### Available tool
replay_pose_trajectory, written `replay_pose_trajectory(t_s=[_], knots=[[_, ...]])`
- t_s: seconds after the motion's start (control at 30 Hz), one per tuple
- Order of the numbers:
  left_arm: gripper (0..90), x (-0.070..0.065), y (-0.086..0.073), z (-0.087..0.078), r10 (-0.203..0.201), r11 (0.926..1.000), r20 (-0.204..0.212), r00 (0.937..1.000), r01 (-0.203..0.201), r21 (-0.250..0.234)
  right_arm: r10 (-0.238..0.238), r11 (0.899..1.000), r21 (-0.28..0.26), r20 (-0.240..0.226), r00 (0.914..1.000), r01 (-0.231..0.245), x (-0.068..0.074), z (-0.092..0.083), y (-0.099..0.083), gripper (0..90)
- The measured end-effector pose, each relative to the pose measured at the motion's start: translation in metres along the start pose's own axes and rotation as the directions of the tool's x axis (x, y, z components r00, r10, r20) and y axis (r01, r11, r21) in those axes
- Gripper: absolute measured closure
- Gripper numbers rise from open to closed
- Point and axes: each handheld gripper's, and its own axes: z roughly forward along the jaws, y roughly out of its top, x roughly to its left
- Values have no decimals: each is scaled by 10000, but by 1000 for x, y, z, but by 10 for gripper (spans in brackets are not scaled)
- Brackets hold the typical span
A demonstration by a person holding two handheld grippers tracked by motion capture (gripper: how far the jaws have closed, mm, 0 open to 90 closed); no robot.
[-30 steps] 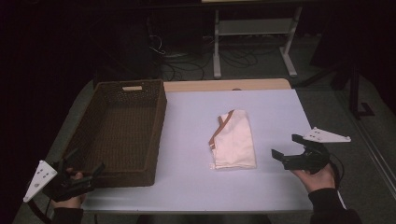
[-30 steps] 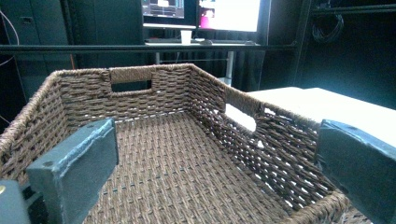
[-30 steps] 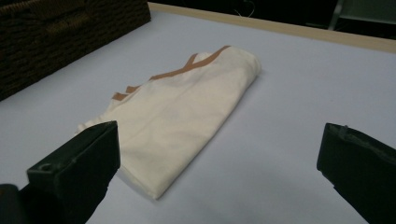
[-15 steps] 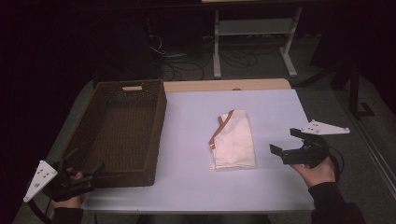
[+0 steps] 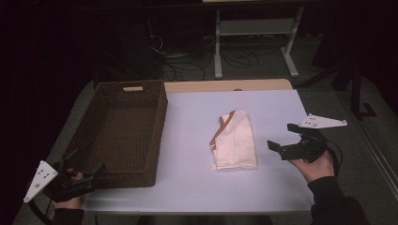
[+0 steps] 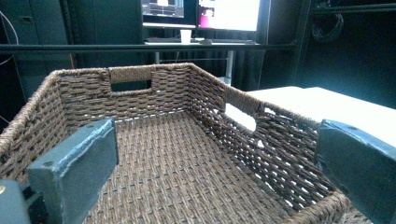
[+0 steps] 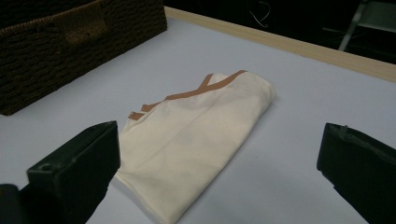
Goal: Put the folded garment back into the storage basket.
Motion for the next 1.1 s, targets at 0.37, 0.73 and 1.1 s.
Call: replay_pose_trajectory(t_s=[0.37, 0.73, 1.1], knots=[[0, 0, 0, 0, -3, 10000, 3, 10000, 3, 22, 2, 9998, 182, -89, 10000, 0, -4, 9, 10, 0], [0, 0, 0, 0, 18, 10000, 5, 10000, -18, 38, 24, 9989, 463, -140, 9999, -18, -9, 20, 17, 0], [0, 0, 0, 0, 21, 10000, 10, 10000, -21, 33, 54, 9975, 702, -167, 9998, -42, -13, 29, 24, 0]])
